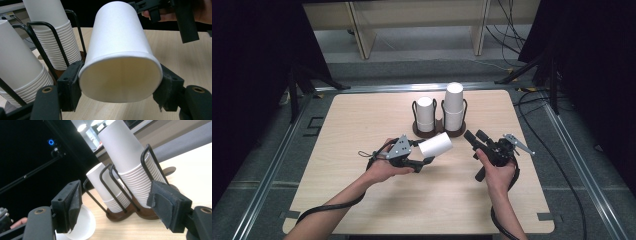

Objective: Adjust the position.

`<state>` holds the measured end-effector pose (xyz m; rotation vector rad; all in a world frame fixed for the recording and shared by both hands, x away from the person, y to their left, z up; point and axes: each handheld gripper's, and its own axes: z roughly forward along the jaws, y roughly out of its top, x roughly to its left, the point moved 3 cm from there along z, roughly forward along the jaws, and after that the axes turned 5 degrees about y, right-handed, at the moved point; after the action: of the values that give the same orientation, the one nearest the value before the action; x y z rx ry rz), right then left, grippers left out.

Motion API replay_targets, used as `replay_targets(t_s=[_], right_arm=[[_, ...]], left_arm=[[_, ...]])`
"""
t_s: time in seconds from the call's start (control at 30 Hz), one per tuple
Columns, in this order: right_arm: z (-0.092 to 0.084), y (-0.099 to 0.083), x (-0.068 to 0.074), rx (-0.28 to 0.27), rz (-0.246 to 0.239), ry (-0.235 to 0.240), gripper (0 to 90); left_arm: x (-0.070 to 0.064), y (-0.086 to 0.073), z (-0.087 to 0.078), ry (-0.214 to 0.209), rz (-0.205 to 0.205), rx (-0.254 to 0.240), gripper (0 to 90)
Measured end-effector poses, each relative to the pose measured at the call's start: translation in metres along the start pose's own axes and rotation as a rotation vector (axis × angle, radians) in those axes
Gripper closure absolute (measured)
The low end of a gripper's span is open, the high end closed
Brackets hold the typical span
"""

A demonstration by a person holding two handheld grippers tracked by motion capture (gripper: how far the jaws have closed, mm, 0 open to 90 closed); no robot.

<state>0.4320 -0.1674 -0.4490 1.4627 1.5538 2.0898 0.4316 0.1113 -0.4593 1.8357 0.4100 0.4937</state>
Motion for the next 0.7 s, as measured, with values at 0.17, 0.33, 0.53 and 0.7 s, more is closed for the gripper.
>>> replay_targets(t_s=[0.17, 0.33, 0.53, 0.7], right_arm=[[-0.004, 0.001, -0.004, 0.016, -0.046, 0.001, 27.5], [-0.005, 0.001, -0.006, -0.002, -0.046, 0.012, 27.7], [-0.009, 0.003, -0.007, 0.008, -0.056, 0.006, 28.0], [-0.011, 0.004, -0.009, 0.032, -0.098, -0.005, 29.7]], left_arm=[[0.003, 0.005, -0.004, -0.024, 0.011, -0.001, 31.9], [0.005, 0.007, -0.004, -0.053, 0.016, -0.003, 31.8], [0.007, 0.008, -0.006, -0.101, 0.043, 0.019, 31.1], [0.011, 0.009, -0.008, -0.133, 0.049, 0.043, 29.9]])
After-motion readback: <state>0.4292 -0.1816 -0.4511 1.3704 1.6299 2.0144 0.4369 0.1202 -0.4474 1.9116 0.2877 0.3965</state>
